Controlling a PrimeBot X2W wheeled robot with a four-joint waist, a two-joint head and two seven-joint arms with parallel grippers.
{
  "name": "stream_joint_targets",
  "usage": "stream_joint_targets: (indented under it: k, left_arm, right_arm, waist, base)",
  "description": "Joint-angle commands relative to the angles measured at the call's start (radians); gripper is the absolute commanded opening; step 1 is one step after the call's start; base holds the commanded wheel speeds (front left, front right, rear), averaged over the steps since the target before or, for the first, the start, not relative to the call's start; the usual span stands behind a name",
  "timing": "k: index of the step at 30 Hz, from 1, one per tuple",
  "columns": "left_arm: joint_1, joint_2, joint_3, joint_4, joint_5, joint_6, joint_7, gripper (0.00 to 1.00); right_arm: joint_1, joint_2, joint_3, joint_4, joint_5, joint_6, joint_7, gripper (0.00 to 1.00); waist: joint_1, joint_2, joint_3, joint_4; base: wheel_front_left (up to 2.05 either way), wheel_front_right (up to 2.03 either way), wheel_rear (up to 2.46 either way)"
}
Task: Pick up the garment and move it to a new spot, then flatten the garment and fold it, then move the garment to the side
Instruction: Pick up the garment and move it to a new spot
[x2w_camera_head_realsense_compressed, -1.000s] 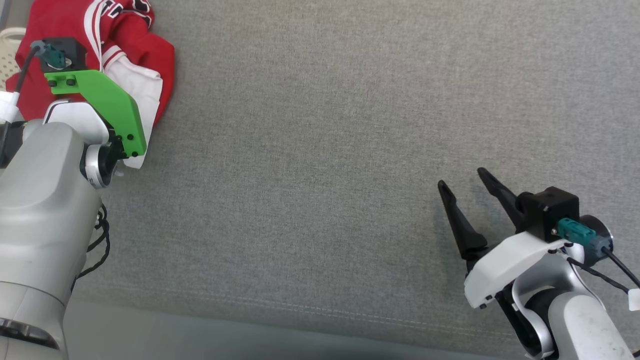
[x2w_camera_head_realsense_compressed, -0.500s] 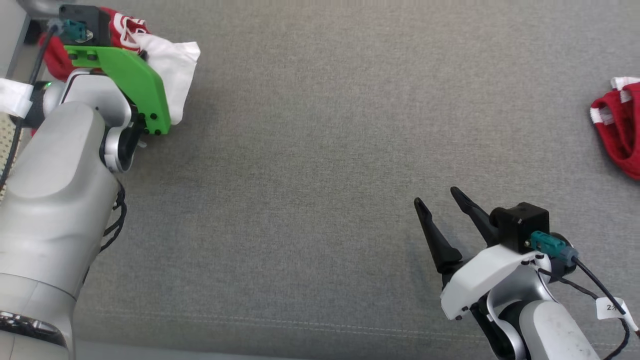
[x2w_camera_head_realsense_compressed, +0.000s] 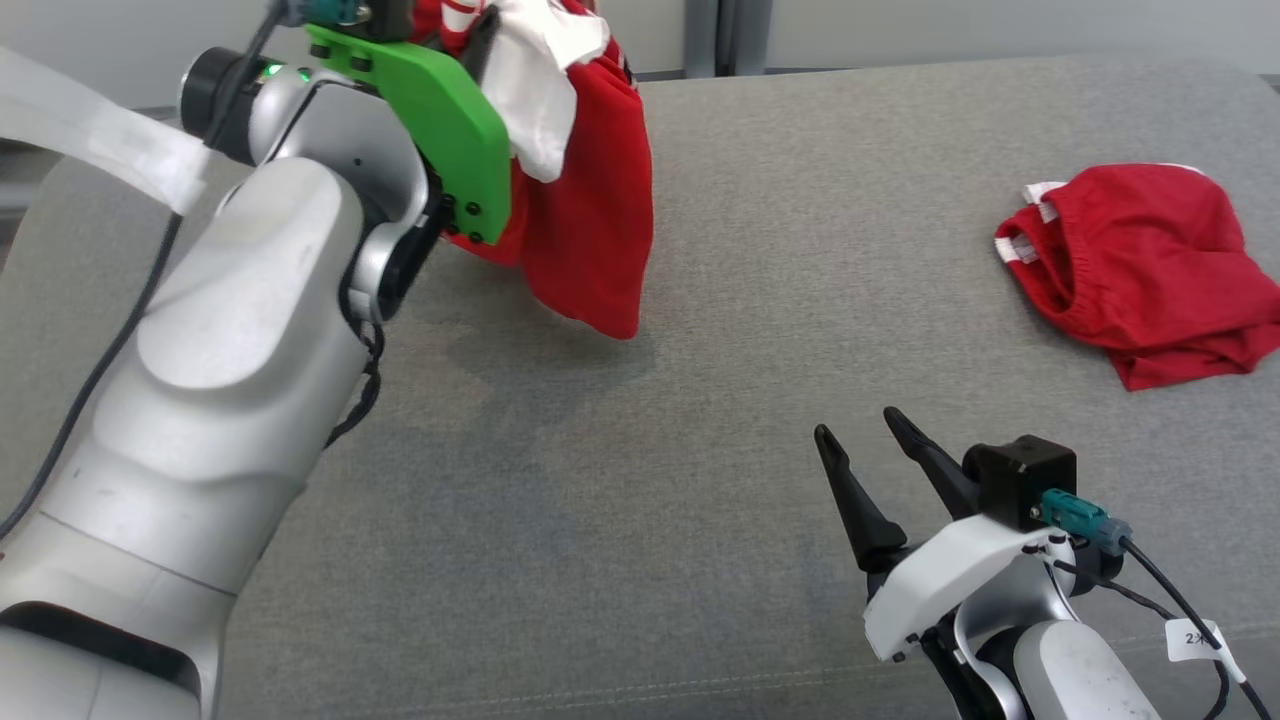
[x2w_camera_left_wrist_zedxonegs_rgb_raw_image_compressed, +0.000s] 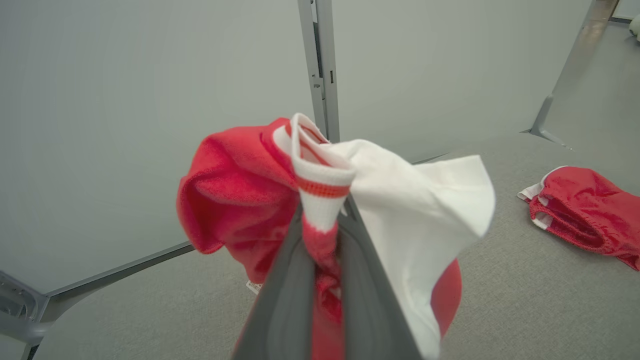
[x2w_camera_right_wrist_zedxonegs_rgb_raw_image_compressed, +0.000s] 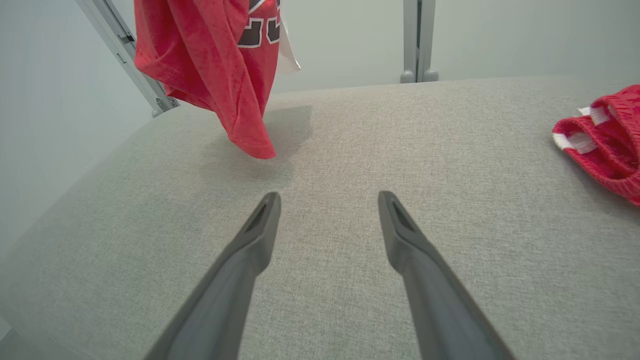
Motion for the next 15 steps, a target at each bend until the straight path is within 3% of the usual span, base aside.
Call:
stream_joint_targets:
  k: [1,8,15]
  left_arm:
    - [0.009,-0.008,-0.01,-0.021,0.006,-0.001,0.003,0.0]
    - [0.034,-0.049,-0.07,-0.116,0.031,-0.001,0.015,0.0]
    - [0.084,-0.063,-0.109,-0.119,0.029,0.004,0.027,0.0]
  right_arm:
    - [0.008,-0.001,0.003,0.004,0.008,0.0,-0.009,1.0]
    - [-0.001,0.001,0.004,0.014,0.017,0.0,-0.018,1.0]
    - [-0.022,0.001,0.014,0.021,0.027,0.0,-0.028,1.0]
  waist:
    - [0.0001,-0.0001,-0.059,-0.076]
    - [0.0001,-0.0001,-0.063,-0.139]
    - [0.0001,-0.0001,-0.042,-0.173]
  base:
    - [0.0,0.0,0.0]
    - [0.0,0.0,0.0]
    - [0.0,0.0,0.0]
